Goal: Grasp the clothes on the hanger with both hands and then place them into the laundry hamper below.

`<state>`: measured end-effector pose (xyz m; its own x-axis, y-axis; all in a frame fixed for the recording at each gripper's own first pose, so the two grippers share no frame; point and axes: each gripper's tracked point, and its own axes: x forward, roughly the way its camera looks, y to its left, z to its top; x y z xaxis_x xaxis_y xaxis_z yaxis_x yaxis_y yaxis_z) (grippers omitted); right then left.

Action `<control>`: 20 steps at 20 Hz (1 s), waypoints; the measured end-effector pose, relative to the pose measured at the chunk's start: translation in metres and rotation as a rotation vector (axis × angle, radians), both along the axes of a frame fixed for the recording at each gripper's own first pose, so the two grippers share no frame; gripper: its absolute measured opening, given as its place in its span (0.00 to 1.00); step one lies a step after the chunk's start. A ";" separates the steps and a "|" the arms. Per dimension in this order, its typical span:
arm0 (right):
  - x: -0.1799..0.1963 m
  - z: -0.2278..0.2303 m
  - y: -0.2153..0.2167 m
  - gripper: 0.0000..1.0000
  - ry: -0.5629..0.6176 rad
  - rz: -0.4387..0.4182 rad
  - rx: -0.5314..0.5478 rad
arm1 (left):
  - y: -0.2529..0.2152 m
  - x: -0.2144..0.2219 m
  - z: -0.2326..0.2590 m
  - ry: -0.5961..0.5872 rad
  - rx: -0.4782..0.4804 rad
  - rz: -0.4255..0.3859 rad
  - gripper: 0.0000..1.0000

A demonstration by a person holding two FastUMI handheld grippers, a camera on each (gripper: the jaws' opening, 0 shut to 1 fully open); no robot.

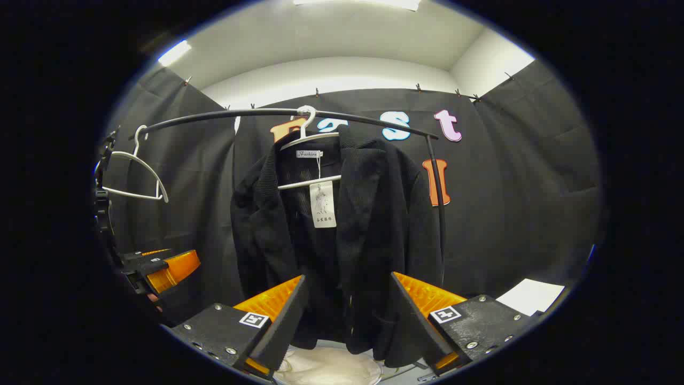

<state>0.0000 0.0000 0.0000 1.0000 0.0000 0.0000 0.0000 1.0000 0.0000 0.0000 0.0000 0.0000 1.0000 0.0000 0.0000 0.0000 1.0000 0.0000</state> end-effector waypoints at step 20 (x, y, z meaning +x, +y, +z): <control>0.022 -0.015 -0.009 0.94 0.000 -0.015 -0.019 | -0.002 0.027 -0.014 0.026 -0.019 0.005 1.00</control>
<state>0.0224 -0.0090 -0.0152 0.9999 -0.0149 -0.0001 0.0149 0.9997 -0.0187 0.0274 -0.0021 -0.0143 0.9997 0.0045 -0.0258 -0.0050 0.9998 -0.0185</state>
